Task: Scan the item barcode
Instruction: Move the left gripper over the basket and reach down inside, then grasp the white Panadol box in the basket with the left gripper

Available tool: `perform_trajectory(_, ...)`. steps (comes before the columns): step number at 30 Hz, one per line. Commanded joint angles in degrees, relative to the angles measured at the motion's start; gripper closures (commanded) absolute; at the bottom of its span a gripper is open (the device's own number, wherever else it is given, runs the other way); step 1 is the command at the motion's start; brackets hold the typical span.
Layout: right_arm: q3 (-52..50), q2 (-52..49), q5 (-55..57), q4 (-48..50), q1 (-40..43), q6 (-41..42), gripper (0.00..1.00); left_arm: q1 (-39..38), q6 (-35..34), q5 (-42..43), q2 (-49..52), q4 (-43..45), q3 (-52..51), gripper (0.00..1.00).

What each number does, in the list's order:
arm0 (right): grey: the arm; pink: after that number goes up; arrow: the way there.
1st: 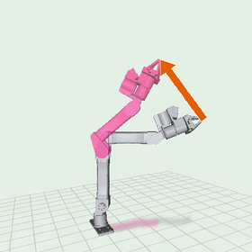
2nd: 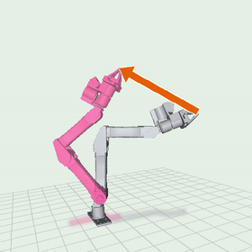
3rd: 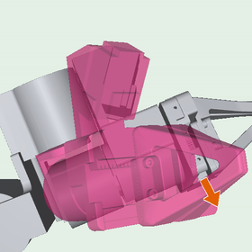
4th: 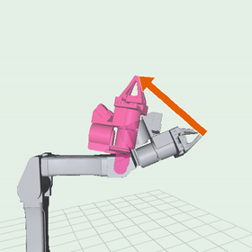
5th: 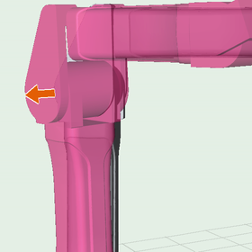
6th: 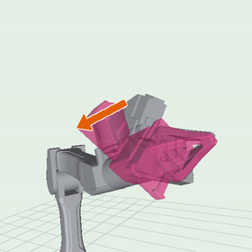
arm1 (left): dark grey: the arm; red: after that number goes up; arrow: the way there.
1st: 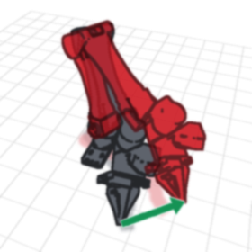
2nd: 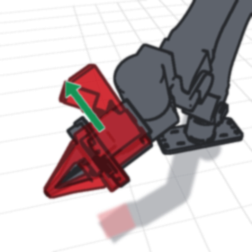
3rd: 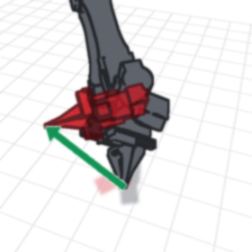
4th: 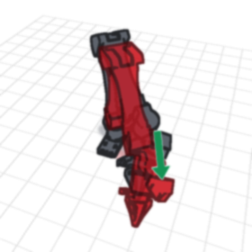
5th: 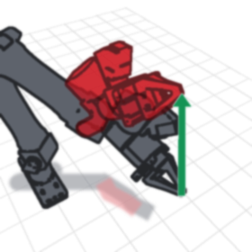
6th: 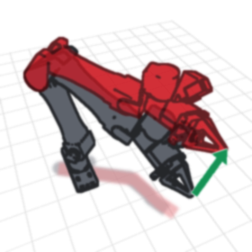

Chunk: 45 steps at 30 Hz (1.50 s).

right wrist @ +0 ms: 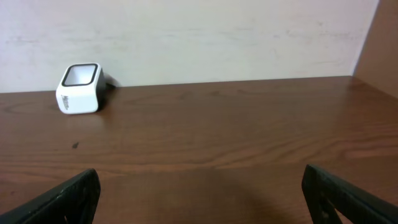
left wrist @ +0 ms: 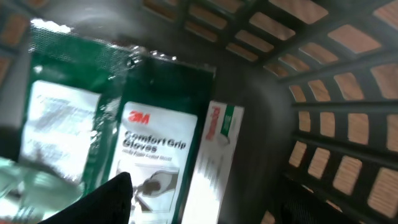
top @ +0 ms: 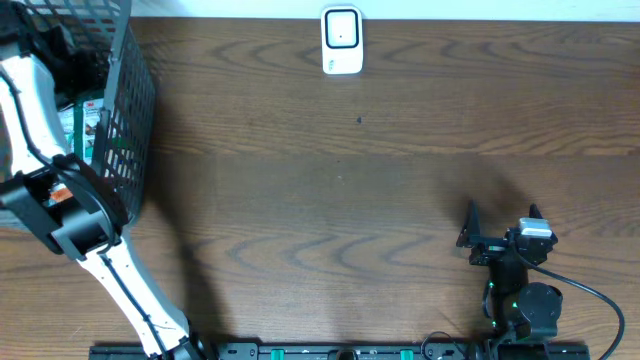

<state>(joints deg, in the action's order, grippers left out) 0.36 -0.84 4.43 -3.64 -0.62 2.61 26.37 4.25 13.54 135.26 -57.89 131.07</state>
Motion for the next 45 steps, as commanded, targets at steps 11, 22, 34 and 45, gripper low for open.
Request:
perform_trajectory(11, 0.0, 0.3, 0.0, -0.2, -0.5, 0.7, 0.01, -1.4, 1.9, -2.6, 6.5, 1.7, 0.4, 0.28)
perform_trajectory(22, 0.0, 0.3, 0.0, -0.2, -0.5, 0.7, 0.01, -2.0, 1.9, -2.6, 7.3, 1.5, -0.2, 0.46)
perform_trajectory(34, 0.0, 0.3, 0.0, -0.2, -0.5, 0.7, 0.01, -2.0, 1.9, -2.6, 7.3, 3.2, -3.1, 0.72)
perform_trajectory(45, 0.0, 0.3, 0.0, -0.2, -0.5, 0.7, 0.01, -1.9, 1.9, -2.7, 2.6, 3.4, -2.4, 0.79)
